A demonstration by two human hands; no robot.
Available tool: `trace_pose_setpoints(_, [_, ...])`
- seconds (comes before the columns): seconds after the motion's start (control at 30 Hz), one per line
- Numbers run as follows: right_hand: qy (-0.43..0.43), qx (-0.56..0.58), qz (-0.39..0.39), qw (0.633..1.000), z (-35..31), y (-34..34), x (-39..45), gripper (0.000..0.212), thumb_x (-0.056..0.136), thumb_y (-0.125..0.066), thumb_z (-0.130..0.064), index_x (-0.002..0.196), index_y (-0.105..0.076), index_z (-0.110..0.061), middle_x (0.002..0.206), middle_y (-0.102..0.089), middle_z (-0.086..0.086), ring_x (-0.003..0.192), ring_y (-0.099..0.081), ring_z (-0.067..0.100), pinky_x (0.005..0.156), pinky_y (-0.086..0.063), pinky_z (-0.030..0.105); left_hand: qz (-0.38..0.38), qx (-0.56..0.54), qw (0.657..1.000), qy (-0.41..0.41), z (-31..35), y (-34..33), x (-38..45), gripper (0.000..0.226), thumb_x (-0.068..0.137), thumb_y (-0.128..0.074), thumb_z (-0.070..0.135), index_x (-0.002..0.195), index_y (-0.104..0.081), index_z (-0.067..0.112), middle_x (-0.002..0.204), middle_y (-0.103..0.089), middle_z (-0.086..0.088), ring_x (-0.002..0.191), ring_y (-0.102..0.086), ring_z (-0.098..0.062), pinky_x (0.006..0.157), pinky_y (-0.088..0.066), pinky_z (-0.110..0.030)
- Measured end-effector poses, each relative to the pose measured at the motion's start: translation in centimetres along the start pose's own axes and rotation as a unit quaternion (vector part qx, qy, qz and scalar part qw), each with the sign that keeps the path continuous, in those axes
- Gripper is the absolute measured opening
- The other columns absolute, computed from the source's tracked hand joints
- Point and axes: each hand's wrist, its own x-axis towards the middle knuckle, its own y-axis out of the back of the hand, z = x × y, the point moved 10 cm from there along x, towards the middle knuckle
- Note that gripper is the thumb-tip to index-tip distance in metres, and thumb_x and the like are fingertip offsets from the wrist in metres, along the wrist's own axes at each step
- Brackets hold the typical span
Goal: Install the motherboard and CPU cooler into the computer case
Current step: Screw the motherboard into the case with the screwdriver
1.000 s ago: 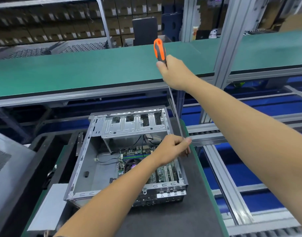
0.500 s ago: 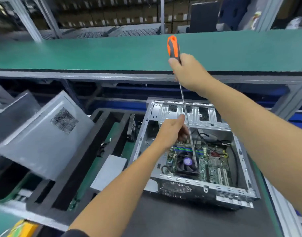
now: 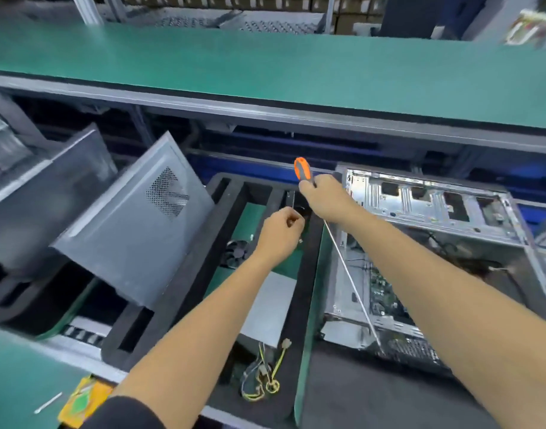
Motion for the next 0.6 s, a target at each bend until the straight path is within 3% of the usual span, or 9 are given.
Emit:
trace_pose_setpoints(0.1, [0.002,-0.049,-0.018,0.999,0.4,-3.0,0.2,0.033,0.098,-0.043,-0.027,0.067,-0.039,-0.016,0.063,-0.045,0.0,0.054,-0.041,0.015,0.047,-0.026,0.029,-0.021,0.073,0.996,0.05,-4.7,0.5,-0.4,0.007,0.087,-0.056,0.013,0.085,-0.06,0.019,0.069,-0.056,0.009,0.066,-0.053,-0.009,0.052,-0.036,-0.013])
trace_pose_setpoints(0.2, [0.015,-0.102,-0.038,0.994,0.6,-5.2,0.0,0.031,0.097,-0.044,-0.025,0.07,-0.042,-0.011,0.065,-0.047,0.004,0.055,-0.045,0.022,0.046,-0.026,0.028,-0.068,0.154,0.981,0.1,-8.3,0.1,-1.8,0.007,0.086,-0.056,0.017,0.09,-0.06,0.012,0.087,-0.063,-0.001,0.086,-0.059,-0.022,0.072,-0.048,-0.03])
trace_pose_setpoints(0.27, [0.029,-0.164,-0.051,0.985,0.9,-6.4,-0.3,0.027,0.098,-0.045,-0.025,0.079,-0.046,-0.006,0.068,-0.049,0.007,0.054,-0.046,0.021,0.046,-0.026,0.027,-0.117,0.224,0.958,0.133,-10.1,-0.8,-3.2,0.021,0.087,-0.058,0.031,0.097,-0.057,0.012,0.103,-0.06,-0.007,0.099,-0.056,-0.027,0.085,-0.049,-0.04])
trace_pose_setpoints(0.37, [0.048,-0.24,-0.061,0.968,1.5,-7.8,-0.4,0.019,0.098,-0.045,-0.022,0.09,-0.052,-0.006,0.072,-0.052,0.01,0.053,-0.046,0.018,0.049,-0.032,0.026,-0.16,0.285,0.931,0.164,-11.3,-2.3,-5.4,0.059,0.084,-0.053,0.059,0.118,-0.048,0.011,0.124,-0.041,-0.01,0.115,-0.043,-0.032,0.094,-0.043,-0.046])
trace_pose_setpoints(0.43, [0.057,-0.285,-0.071,0.954,2.1,-8.7,-0.5,0.02,0.097,-0.045,-0.017,0.111,-0.054,-0.007,0.069,-0.046,0.007,0.059,-0.047,0.023,0.057,-0.038,0.03,-0.158,0.283,0.927,0.185,-11.3,-3.1,-6.7,0.081,0.079,-0.05,0.07,0.132,-0.038,0.011,0.136,-0.03,-0.011,0.125,-0.035,-0.035,0.093,-0.041,-0.045])
trace_pose_setpoints(0.5, [0.058,-0.329,-0.091,0.938,3.1,-9.4,-0.6,0.024,0.095,-0.044,-0.013,0.118,-0.051,-0.01,0.071,-0.043,0.005,0.064,-0.047,0.026,0.06,-0.038,0.034,-0.143,0.305,0.923,0.185,-11.0,-3.5,-7.4,0.092,0.072,-0.053,0.075,0.137,-0.032,0.014,0.142,-0.023,-0.008,0.129,-0.03,-0.036,0.089,-0.04,-0.044])
trace_pose_setpoints(0.6, [0.033,-0.368,-0.15,0.917,4.7,-10.6,-1.0,0.023,0.091,-0.044,-0.005,0.112,-0.052,-0.007,0.102,-0.059,0.011,0.076,-0.052,0.029,0.064,-0.038,0.035,-0.157,0.364,0.901,0.178,-10.8,-3.9,-7.9,0.09,0.066,-0.064,0.069,0.133,-0.031,0.018,0.139,-0.021,-0.007,0.122,-0.034,-0.037,0.077,-0.038,-0.041])
